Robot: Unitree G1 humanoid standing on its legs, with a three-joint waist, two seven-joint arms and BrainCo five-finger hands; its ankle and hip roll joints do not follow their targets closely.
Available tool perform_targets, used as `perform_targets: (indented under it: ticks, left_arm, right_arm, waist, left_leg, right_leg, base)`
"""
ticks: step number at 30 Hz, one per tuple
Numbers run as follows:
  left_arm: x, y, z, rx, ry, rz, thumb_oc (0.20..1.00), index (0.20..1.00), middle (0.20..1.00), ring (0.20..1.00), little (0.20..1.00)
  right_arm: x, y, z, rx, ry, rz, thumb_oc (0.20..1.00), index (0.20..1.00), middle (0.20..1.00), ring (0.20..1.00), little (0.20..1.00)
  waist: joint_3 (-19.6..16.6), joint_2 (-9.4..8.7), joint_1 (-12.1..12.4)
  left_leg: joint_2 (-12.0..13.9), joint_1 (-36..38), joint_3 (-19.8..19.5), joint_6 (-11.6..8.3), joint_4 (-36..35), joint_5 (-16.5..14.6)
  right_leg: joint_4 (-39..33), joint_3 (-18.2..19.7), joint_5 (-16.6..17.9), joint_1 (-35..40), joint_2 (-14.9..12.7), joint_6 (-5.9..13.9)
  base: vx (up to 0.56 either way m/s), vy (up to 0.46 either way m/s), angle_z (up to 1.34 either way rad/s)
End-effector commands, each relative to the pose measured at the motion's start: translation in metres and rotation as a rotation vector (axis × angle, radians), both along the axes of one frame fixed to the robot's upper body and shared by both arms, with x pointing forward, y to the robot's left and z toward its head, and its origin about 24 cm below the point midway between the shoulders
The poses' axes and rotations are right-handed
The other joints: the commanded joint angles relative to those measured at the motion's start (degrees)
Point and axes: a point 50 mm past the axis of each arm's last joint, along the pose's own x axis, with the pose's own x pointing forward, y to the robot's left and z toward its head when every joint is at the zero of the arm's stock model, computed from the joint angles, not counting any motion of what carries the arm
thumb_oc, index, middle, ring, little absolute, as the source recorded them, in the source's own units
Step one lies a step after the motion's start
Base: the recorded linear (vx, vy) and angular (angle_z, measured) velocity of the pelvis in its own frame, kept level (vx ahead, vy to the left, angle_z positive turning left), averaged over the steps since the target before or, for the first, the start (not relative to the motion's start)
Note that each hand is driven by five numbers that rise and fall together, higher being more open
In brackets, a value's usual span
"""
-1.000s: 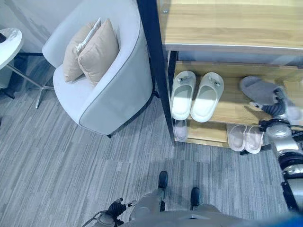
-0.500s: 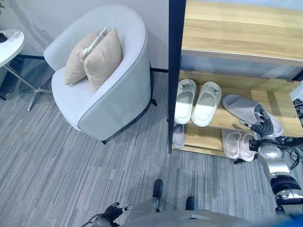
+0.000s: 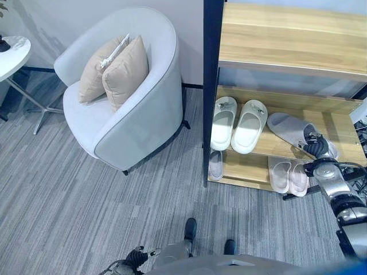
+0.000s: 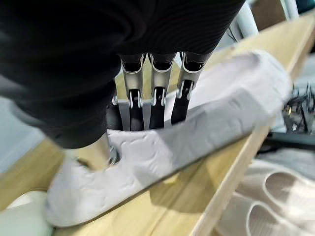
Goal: Arrange the slippers neatly on the shoe rack.
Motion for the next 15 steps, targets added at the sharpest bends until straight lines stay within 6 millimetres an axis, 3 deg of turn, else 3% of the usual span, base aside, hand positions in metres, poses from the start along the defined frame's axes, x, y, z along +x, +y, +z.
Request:
perform_targets:
  ticks: [1,7,15]
  left_arm:
    - [0.008,-0.007,-0.001,-0.008,0.017,-0.064,1.000,1.000,1.000,1.000,1.000]
    - [0.014,-0.009,-0.001,-0.008,0.001,-0.076,1.000,1.000,1.000,1.000,1.000]
    - [0.010,-0.011,-0.002,-0.006,0.005,-0.058,1.000,1.000,1.000,1.000,1.000]
  right_arm:
    - [0.006,0.011,-0.002,-0.057,0.067,0.091,0.200,0.200,0.200,0.200,0.200]
    - [0.000,0.003,-0.012,-0.178,0.173,0.061,0.200,0.200,0.200,0.200,0.200]
    - [-0.021,-0.022,-0.010,-0.087,0.044,-0.106,0.200,0.200,0.200,0.200,0.200]
  waist:
    - [2.0,-0.36,2.7]
    - [2.0,-0.48,3.0]
    - [1.7,-0.30,1.9]
  left_leg:
    - [1.6,2.9,3.2,-2.29,0.4,-6.8]
    - [1.6,2.3,2.5,-2.39,0.4,-6.5]
    - [1.8,3.0,3.1,-2.11,0.4,-7.1]
  right_leg:
    - [0.3,0.1,1.4,-2.2,-3.9,4.57]
    - [0.3,-0.2,1.5,-2.3,-3.8,4.58]
    - [0.3,0.4,1.3,-2.0,-3.7,4.52]
  base:
    - [0.00,0.000,0.00]
    - [0.00,0.002,0.04]
    - [0.00,-0.001,0.02]
